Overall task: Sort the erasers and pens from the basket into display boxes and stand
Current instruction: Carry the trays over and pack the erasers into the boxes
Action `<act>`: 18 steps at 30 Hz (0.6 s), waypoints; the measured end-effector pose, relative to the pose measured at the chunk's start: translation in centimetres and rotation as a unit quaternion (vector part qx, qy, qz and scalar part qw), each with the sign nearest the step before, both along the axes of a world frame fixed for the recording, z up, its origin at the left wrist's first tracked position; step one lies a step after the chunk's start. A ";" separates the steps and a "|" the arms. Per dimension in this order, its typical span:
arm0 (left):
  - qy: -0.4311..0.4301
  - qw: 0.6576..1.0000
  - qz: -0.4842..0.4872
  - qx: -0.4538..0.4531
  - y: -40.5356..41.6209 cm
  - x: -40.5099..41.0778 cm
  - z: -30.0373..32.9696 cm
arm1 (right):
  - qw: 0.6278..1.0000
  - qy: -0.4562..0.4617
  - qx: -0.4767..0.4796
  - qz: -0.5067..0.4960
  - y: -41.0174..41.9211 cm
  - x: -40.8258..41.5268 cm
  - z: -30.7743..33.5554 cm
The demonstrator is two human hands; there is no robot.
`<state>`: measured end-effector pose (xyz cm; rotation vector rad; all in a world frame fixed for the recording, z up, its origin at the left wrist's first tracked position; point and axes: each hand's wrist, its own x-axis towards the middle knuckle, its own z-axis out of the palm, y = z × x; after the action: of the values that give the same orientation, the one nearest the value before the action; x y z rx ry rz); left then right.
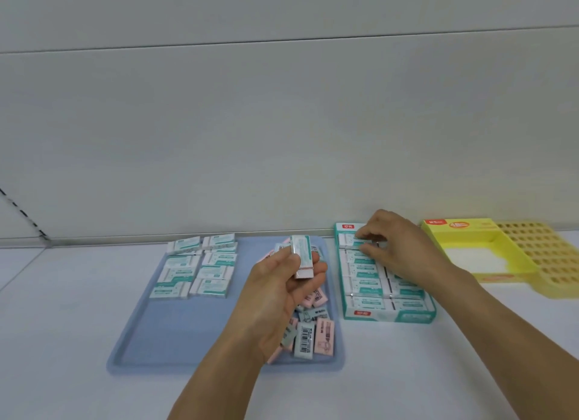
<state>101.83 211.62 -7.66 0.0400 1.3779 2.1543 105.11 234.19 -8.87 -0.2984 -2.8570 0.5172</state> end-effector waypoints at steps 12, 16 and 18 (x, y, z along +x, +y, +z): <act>0.246 0.964 -0.020 -0.094 1.3 1.5 1.0 | 0.926 0.062 -0.365 0.075 -4.6 3.6 4.3; 0.427 0.881 0.000 -0.202 1.8 2.1 0.8 | 0.870 0.047 -0.489 0.041 -4.4 5.4 4.3; 0.478 0.851 -0.014 -0.215 2.1 2.4 0.3 | 0.864 0.059 -0.500 0.006 -4.6 6.0 3.8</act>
<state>104.28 213.73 -7.32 1.0704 2.3380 1.7591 111.11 229.64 -5.02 -0.3763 -2.2049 1.9044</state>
